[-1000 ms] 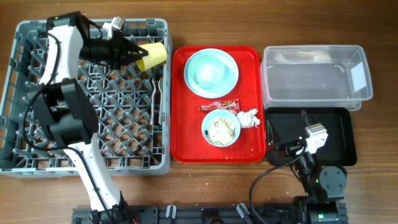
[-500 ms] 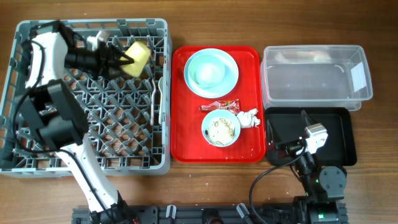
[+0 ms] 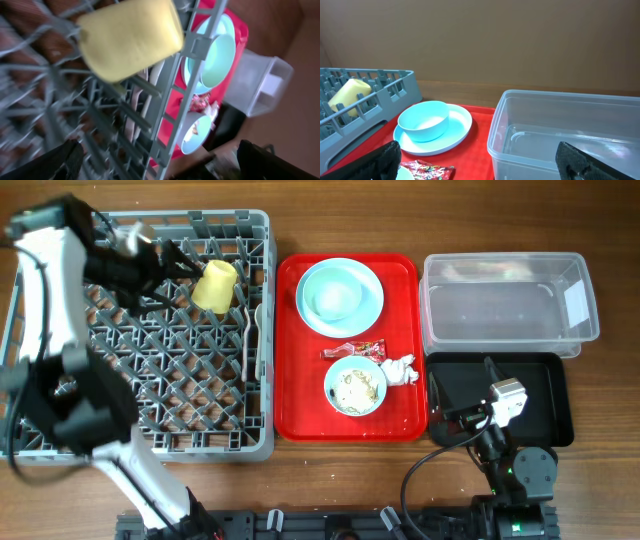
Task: Sort waste into correct bins and load items into the dishwasher rack
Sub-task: 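Tilt the yellow cup and lower it upside down into the rack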
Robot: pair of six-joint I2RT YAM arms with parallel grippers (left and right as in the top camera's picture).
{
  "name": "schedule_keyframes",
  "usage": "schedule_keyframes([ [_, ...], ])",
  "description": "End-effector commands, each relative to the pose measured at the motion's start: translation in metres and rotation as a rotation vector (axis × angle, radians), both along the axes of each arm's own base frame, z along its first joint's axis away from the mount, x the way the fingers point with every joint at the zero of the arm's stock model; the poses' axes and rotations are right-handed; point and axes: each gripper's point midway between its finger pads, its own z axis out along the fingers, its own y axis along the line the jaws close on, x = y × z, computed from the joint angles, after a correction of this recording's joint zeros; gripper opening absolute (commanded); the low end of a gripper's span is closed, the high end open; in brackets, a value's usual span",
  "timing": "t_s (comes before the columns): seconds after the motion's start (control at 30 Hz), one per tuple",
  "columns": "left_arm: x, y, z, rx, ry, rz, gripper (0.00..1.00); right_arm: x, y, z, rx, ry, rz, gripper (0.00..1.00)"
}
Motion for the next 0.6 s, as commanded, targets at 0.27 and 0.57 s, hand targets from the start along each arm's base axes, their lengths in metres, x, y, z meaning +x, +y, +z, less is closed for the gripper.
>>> schedule_keyframes([
  [0.27,-0.001,-0.04,0.079,0.384,-0.201,0.097,1.0,0.0,0.002,0.0,-0.003,-0.003,0.008,1.0],
  [0.57,0.057,-0.099,0.027,0.365,-0.254,-0.016,0.04,0.0,0.002,0.0,-0.003,-0.003,0.008,1.0],
])
